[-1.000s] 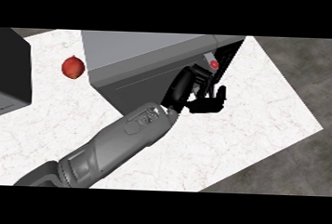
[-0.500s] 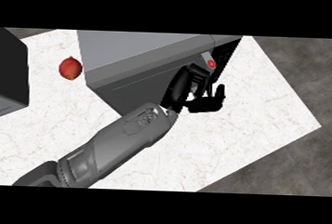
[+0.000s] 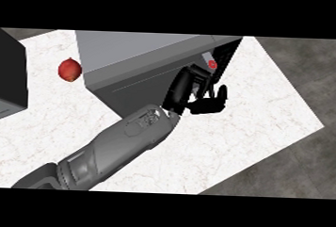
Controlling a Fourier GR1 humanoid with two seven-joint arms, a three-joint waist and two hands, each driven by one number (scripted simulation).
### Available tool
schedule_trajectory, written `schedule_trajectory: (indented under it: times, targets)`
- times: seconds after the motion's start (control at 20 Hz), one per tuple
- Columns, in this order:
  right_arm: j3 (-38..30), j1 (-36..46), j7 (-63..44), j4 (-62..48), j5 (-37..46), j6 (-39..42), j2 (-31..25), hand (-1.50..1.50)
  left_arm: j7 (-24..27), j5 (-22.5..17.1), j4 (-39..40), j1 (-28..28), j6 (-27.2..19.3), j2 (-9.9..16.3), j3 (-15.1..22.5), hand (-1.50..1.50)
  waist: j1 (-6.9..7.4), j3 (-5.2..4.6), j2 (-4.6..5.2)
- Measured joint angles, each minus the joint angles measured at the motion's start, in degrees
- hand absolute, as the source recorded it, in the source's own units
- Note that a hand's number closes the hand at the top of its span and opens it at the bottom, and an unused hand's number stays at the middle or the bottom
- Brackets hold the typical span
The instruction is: Pick up the milk, place it into the microwave and close the microwave
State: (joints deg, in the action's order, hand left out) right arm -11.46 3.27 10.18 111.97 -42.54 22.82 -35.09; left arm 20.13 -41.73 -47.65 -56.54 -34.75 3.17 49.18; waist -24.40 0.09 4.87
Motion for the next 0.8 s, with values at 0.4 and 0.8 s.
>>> schedule_trajectory:
  times: [0.4, 0.8]
  targets:
    - [-1.4, 0.9, -1.0, -0.8, -2.4, 0.1, -1.1, -1.5, -0.5, -1.9, 2.1, -1.0, -4.9, -3.1, -1.4, 1.5, 1.03, 0.08, -0.17]
    - [-4.8, 0.7, -1.6, -0.8, -4.1, -1.1, -2.5, -1.5, -1.1, -4.6, 3.3, -3.2, -2.7, -3.3, 1.5, 1.5, 3.07, 0.0, 0.02]
